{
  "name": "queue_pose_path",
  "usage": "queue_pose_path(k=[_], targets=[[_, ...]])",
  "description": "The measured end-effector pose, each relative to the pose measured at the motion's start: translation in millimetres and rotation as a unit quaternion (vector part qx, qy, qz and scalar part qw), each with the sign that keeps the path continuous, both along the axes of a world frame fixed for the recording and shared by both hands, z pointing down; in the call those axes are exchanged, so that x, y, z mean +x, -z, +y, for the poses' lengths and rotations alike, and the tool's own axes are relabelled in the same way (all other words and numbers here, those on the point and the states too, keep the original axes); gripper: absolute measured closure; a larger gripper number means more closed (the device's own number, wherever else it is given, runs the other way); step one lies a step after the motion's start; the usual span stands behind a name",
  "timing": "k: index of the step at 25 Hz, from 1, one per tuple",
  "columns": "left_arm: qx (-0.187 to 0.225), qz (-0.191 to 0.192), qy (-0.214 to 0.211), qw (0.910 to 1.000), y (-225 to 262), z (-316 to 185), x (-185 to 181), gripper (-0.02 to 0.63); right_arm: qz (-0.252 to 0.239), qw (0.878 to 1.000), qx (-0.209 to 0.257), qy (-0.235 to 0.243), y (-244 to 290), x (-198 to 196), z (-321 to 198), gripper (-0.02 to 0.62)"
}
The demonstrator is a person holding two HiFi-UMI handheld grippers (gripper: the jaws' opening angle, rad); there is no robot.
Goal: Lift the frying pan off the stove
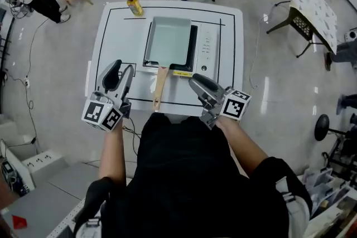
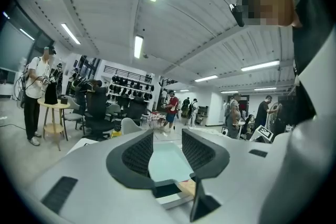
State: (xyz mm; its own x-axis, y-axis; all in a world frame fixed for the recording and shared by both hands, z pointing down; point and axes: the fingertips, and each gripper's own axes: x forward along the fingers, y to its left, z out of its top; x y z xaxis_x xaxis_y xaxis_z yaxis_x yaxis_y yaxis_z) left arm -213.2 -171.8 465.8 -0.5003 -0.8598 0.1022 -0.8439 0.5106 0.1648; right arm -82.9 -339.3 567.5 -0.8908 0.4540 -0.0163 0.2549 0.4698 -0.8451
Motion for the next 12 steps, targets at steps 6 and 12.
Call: queue_pose_path(k=[6, 12], targets=[[-0.006, 0.029, -0.015, 0.9995, -14.3, 5.8, -7.9, 0.436, 0.058, 0.989, -0.099, 0.089, -19.3, -20.0, 46.6, 0.391], [-0.003, 0.062, -0.053, 0.9967, -41.2, 13.3, -19.2, 0.434, 0.139, 0.968, -0.175, 0.111, -49.4, -21.6, 91.8, 0.365]])
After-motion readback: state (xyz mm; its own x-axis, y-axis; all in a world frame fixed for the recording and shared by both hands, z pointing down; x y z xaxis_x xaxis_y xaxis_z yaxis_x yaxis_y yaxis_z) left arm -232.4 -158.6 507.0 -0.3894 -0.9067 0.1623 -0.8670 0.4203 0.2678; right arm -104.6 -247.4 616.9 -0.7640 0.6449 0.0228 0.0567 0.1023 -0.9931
